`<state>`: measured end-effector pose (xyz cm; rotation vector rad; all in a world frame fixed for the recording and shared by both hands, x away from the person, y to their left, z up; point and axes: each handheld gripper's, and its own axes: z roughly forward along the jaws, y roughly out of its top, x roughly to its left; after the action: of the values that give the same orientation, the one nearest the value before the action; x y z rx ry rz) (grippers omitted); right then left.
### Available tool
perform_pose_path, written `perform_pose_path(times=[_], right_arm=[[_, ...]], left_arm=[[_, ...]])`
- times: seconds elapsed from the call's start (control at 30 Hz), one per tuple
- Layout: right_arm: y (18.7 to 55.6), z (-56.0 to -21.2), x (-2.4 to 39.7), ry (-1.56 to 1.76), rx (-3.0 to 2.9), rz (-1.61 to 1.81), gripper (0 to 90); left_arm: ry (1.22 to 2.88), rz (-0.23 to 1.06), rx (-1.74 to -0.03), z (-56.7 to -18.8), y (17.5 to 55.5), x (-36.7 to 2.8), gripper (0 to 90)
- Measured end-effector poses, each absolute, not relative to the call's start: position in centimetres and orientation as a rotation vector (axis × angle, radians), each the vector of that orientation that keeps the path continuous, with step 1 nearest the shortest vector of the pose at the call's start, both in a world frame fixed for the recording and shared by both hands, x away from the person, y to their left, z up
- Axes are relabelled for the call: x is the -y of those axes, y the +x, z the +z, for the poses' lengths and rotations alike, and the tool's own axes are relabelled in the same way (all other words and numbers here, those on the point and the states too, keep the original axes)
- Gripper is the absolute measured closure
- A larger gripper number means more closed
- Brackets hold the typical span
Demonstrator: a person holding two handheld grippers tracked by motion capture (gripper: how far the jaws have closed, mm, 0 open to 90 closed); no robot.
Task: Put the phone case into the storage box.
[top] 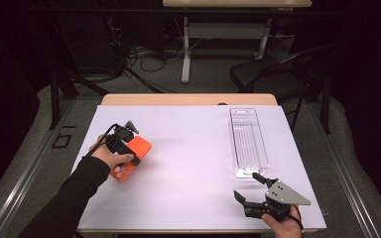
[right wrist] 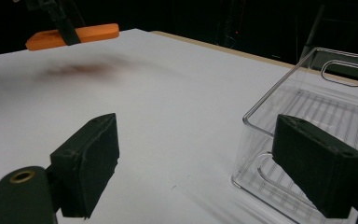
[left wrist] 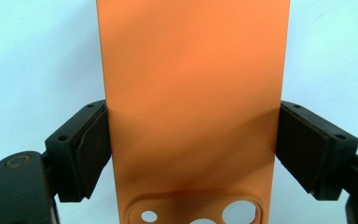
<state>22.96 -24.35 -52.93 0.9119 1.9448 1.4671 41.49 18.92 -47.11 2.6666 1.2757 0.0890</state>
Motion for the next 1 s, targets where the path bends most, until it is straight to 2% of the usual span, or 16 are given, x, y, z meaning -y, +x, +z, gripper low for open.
perform_pose_path(times=[0.63,1.0], right_arm=[[23.1,-53.0,24.3,0.909,-1.948,1.451,14.3],[23.2,-52.9,23.8,0.906,-1.973,1.437,14.3]], left_arm=[[2.74,0.084,-0.931,-44.9,40.2,-9.5,16.1],[2.741,0.088,-0.853,-44.2,39.7,-8.2,16.1]])
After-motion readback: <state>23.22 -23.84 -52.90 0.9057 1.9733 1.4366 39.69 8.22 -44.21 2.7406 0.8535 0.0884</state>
